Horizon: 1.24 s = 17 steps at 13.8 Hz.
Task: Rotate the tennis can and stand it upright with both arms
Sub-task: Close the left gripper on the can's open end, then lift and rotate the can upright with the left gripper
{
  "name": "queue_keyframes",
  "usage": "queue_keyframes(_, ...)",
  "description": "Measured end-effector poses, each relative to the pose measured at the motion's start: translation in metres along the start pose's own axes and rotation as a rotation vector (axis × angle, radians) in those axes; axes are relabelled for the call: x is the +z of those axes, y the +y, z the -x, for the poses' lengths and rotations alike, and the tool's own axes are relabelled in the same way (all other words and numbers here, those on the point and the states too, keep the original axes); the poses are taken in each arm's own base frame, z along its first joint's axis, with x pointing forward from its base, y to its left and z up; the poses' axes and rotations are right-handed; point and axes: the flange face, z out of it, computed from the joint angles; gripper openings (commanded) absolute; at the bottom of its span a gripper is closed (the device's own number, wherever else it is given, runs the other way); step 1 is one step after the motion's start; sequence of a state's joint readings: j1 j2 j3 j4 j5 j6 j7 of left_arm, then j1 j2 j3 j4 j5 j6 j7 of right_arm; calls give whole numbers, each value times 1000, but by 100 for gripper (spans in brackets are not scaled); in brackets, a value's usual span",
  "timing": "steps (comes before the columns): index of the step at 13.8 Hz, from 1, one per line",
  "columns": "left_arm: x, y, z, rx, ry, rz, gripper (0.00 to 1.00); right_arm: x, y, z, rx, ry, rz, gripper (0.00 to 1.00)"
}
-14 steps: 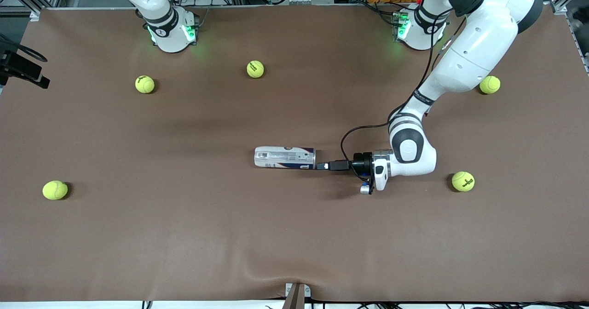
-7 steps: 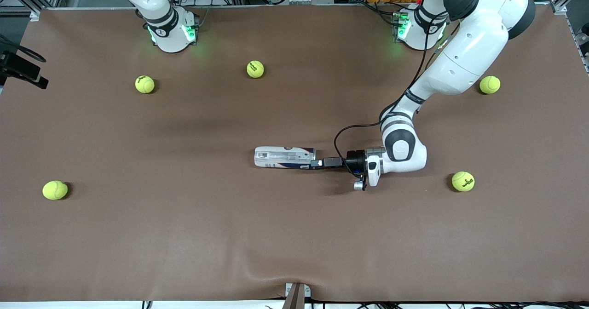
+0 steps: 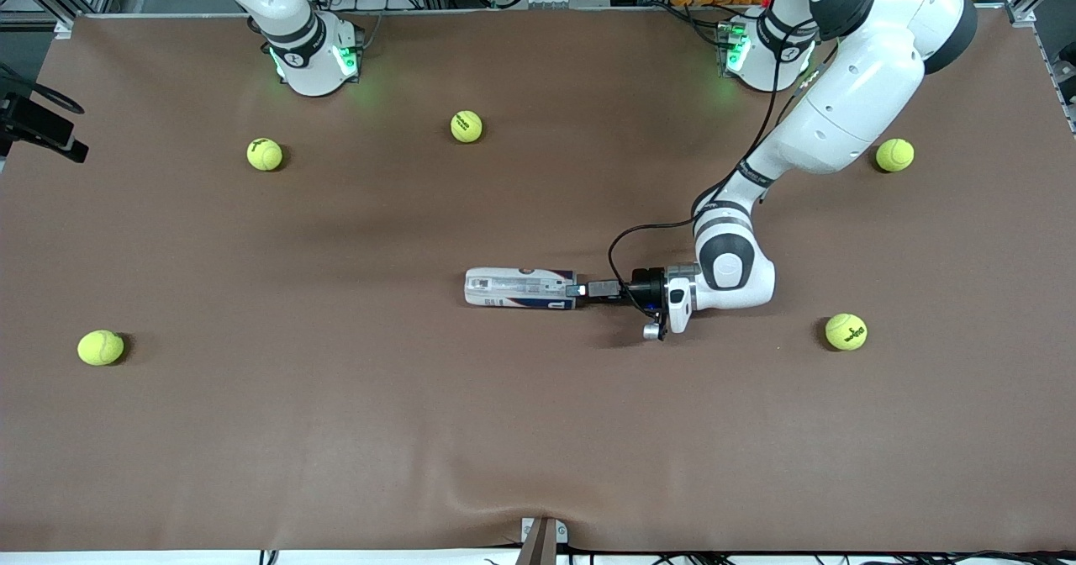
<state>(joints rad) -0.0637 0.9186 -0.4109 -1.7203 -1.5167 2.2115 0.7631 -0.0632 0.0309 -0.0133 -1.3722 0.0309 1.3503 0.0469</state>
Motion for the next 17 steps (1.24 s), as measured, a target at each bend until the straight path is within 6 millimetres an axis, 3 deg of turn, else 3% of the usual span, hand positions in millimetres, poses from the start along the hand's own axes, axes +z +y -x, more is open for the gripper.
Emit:
queue_keyframes(6, 13, 8, 8, 3, -22, 18, 43, 0, 0, 0, 0, 0, 0, 100)
queue_keyframes(12, 19, 18, 9, 1, -29, 32, 2, 0, 0, 0, 0, 0, 0, 100)
queue_keyframes(15, 17, 29, 6, -18, -25, 40, 0, 0, 0, 0, 0, 0, 0, 100)
queue_keyframes(17, 10, 48, 0, -48, -12, 48, 0, 0, 0, 0, 0, 0, 0, 100)
